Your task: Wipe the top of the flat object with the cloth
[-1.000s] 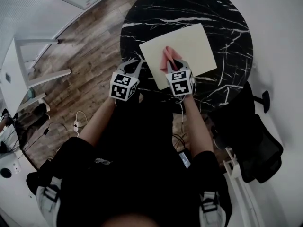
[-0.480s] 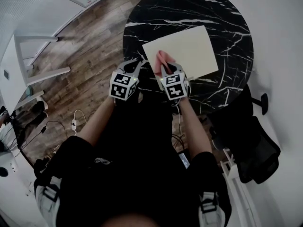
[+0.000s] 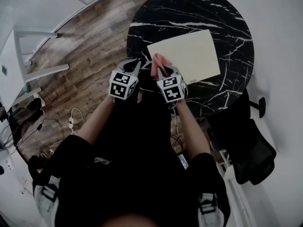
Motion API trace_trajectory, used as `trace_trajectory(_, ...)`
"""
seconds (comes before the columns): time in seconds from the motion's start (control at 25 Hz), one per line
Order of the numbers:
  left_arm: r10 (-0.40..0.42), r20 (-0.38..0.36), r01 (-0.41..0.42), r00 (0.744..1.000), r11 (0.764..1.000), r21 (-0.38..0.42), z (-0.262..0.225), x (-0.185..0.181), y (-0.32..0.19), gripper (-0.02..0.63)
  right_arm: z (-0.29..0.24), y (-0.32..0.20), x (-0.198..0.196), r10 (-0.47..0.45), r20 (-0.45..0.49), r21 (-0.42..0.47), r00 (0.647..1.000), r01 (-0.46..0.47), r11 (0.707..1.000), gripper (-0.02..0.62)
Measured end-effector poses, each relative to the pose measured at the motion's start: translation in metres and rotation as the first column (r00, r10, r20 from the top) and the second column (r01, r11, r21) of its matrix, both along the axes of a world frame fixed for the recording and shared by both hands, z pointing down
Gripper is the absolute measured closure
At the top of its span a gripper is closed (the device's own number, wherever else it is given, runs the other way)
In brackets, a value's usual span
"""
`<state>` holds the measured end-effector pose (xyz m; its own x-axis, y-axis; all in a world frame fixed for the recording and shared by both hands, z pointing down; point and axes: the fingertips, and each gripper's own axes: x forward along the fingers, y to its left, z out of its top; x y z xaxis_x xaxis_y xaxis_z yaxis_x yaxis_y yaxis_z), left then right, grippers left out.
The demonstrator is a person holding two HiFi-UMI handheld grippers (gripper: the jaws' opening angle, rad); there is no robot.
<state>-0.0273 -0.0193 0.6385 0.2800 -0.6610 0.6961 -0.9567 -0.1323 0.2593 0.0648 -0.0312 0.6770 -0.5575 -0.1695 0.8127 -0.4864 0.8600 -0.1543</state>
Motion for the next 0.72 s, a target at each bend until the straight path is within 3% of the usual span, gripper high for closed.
trace_trajectory(0.72,0.035,-0.079,-0.031,0.996,0.998,0.050,-0.008,-0.027,-0.012,0.606,-0.011,0.005,-0.017,0.039,-0.057,-0.009,0.998,-0.039,0.999,0.573)
